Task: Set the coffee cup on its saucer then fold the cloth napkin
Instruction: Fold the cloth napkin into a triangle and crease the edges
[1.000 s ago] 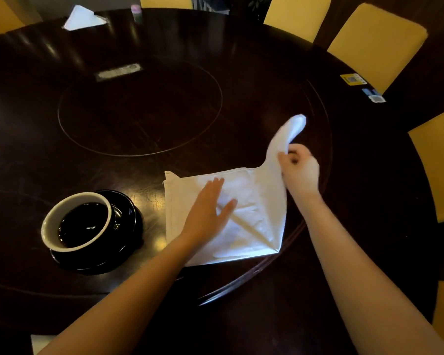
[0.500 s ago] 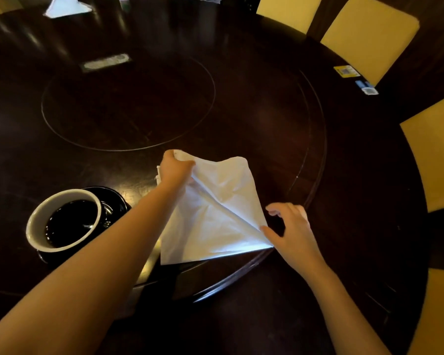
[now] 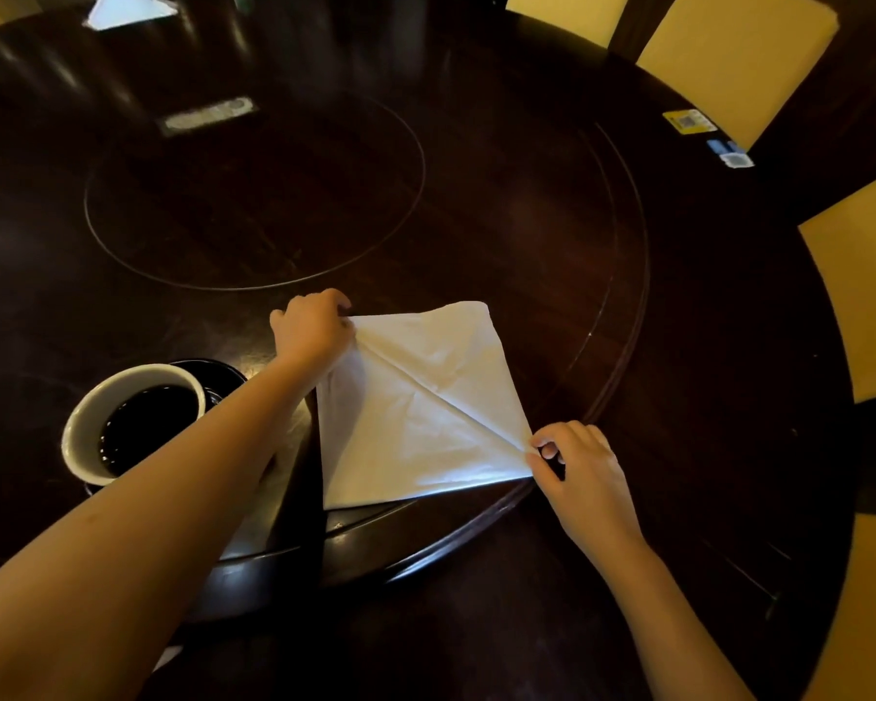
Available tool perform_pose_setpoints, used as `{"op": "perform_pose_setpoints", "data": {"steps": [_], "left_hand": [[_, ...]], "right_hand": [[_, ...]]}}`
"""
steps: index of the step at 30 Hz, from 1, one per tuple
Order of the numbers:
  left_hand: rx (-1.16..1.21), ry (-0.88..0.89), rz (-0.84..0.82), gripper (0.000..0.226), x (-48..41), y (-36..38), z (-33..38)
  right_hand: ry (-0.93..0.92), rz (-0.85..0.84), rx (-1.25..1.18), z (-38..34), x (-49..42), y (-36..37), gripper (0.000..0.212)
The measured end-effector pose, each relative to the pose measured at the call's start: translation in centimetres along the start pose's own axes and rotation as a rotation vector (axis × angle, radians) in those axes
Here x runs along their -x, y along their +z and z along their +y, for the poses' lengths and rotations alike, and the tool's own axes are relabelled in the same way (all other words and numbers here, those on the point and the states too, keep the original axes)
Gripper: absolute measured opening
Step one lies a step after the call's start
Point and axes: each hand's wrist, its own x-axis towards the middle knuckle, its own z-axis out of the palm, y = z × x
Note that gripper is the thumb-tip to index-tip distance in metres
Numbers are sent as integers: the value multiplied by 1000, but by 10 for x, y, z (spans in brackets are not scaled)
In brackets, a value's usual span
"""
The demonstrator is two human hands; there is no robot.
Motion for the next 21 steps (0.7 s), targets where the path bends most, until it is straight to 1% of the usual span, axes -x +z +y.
{"op": "perform_pose_setpoints", "data": {"steps": [4, 7, 11, 13, 15, 18, 19, 21], "left_hand": [[-17, -26, -59, 22, 1, -6, -2], [39, -52, -79, 20, 0, -8, -6], [55, -123, -158, 19, -1, -13, -7], [86, -126, -153, 22, -2, -14, -8], [199, -146, -133, 33, -2, -17, -7], [525, -278, -100, 53, 5, -20, -8], [608, -320, -82, 55, 9, -19, -9], [675, -377, -22, 53, 19, -12, -11]], "right_hand": [[-107, 52, 87, -4, 0, 0, 4], [-155, 91, 124, -2, 2, -1, 8], [-194, 108, 160, 1, 5, 0, 10], [-180, 100, 121, 3, 6, 2, 11], [-134, 87, 33, 4, 8, 3, 13], [-86, 78, -36, 4, 9, 6, 15], [-71, 87, -48, 4, 10, 7, 15], [-40, 124, -75, 1, 12, 8, 12]]}}
